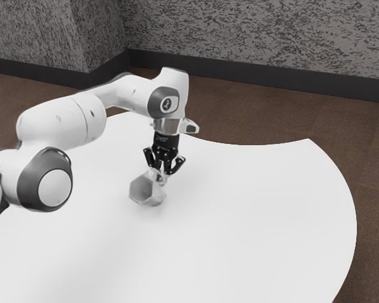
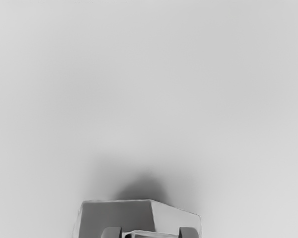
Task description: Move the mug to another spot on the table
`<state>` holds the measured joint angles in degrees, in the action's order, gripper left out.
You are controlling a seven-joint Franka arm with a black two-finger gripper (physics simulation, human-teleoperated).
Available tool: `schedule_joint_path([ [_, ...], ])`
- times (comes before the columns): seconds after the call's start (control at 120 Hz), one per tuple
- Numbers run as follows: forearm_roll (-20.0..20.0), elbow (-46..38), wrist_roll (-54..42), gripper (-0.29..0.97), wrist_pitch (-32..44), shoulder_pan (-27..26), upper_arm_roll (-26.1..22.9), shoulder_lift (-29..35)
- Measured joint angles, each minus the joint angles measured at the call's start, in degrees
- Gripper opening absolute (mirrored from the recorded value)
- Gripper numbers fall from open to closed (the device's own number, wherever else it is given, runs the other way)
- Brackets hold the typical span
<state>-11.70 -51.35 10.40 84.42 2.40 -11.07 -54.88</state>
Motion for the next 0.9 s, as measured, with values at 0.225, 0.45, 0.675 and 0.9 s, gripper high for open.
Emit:
schedule_joint_path([
  [0.225, -0.43, -0.01, -0.64, 0.04, 4.61, 0.05, -0.09, -2.05],
  [0.45, -0.28, -0.18, -1.21, 0.37, 7.64, 0.02, -0.09, -0.87],
  [0.675, 0.43, -15.83, -1.17, 0.56, 11.10, -2.02, 1.47, 22.66],
  [0.9, 12.64, -38.57, -2.14, 0.62, 14.24, -1.30, 10.82, 48.57],
])
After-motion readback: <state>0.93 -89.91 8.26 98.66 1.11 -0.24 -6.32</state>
